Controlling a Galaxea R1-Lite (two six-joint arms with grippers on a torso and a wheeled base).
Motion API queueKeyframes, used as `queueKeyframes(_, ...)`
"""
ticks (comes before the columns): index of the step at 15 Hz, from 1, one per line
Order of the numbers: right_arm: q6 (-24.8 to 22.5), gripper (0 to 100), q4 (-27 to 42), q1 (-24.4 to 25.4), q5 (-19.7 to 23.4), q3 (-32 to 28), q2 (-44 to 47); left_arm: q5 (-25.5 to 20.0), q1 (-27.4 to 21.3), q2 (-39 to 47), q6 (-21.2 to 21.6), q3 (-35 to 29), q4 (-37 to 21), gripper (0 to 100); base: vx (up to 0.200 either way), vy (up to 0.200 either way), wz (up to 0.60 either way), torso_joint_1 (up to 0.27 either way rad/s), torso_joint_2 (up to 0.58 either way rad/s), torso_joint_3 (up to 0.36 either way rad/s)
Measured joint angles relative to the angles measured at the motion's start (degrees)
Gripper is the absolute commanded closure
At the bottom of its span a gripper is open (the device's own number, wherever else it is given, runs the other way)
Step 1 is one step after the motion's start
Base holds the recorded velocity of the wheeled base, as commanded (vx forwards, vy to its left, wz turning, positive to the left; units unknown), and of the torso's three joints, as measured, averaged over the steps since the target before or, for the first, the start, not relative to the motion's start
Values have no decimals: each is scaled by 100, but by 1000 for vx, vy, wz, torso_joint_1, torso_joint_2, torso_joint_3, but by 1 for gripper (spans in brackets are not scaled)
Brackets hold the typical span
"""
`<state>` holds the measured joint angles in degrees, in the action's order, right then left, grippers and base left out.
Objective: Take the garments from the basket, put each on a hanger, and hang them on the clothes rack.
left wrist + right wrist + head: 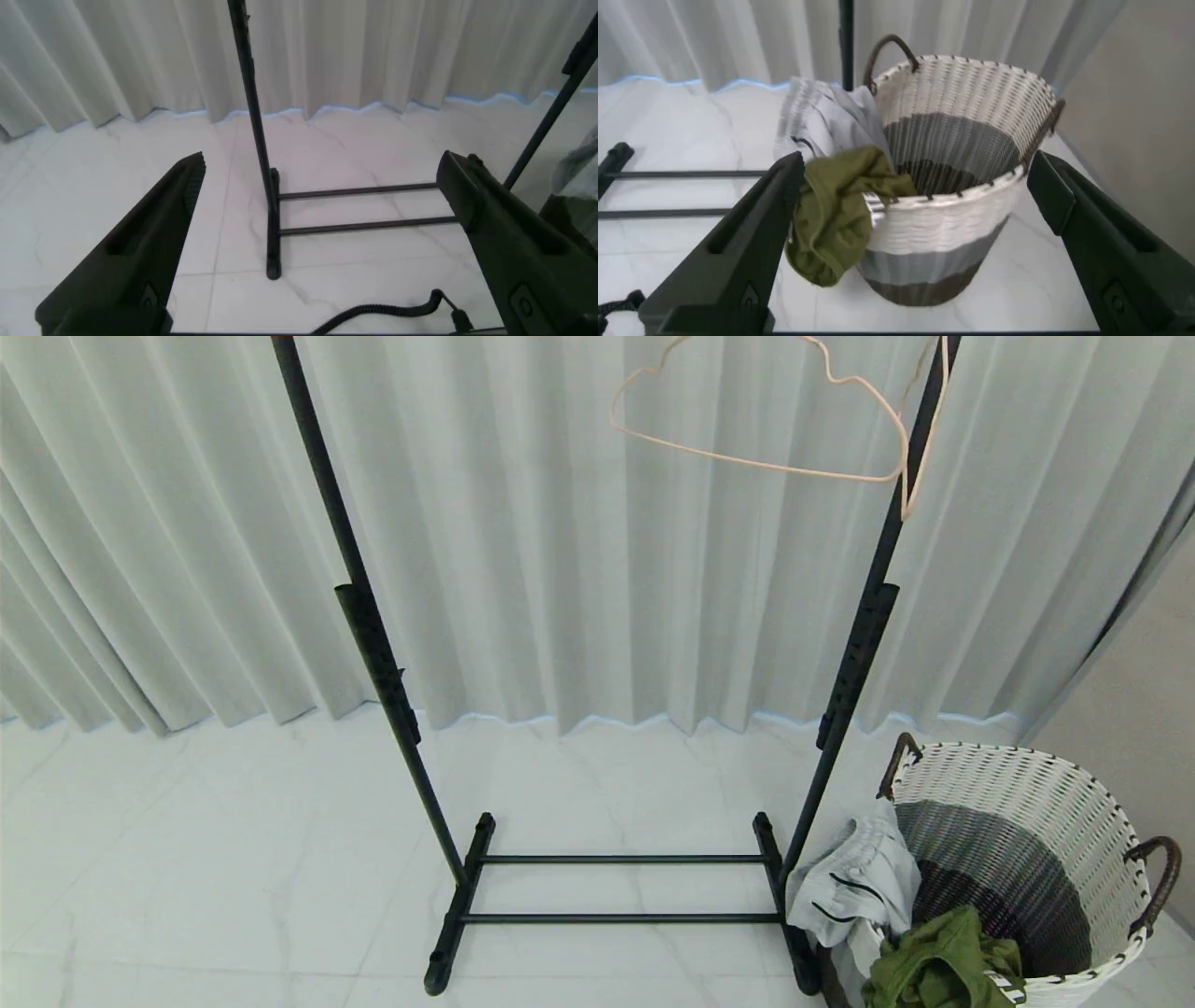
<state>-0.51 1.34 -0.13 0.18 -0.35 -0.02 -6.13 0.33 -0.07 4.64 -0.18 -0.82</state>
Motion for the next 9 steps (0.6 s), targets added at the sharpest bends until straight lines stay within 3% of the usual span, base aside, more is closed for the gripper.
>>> queueKeyframes(1,20,0,5,0,0,0,0,0,2,0,-5,0,2,0,0,0,0,0,0,0)
queueKeyframes(7,-20,0,5,4,-2,0,0,-2,9,0,-20,2,2,0,200,0,0,1,3,2)
queueKeyframes(9,-17,0,7,4,0,0,0,0,7,0,-18,2,4,0,0,0,0,0,0,0)
